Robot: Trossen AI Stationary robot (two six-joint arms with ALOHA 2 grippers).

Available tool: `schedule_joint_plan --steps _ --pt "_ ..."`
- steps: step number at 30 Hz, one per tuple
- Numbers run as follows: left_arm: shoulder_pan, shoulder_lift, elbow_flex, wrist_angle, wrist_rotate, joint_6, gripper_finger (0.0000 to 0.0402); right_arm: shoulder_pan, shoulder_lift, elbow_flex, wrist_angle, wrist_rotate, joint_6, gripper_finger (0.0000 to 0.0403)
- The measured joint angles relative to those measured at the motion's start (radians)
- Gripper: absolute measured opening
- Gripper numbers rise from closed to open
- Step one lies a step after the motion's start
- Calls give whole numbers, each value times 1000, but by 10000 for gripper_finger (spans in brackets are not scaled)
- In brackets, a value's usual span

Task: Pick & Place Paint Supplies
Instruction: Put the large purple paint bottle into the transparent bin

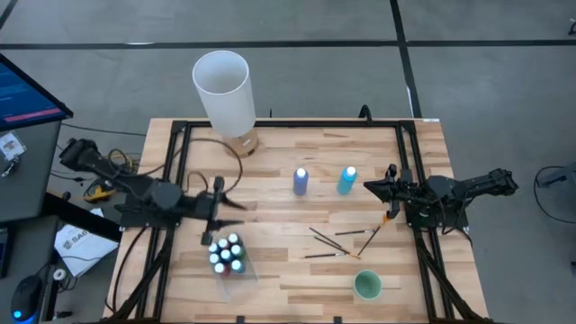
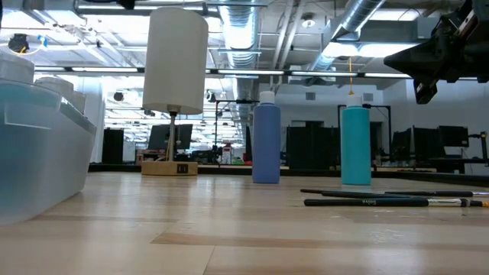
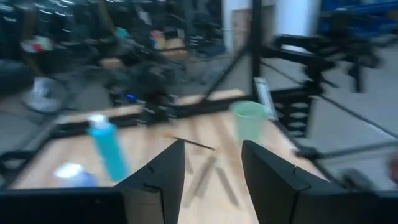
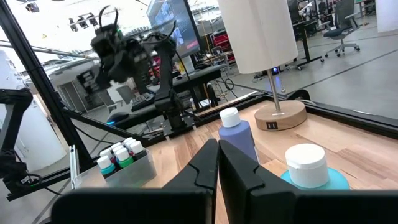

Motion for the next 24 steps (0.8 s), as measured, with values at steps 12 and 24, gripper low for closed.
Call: schedule_joint_plan --steps 12,24 --pt "312 231 148 21 71 174 188 0 0 0 0 0 0 8" --pt "498 629 338 173 85 173 290 0 0 0 0 0 0 8"
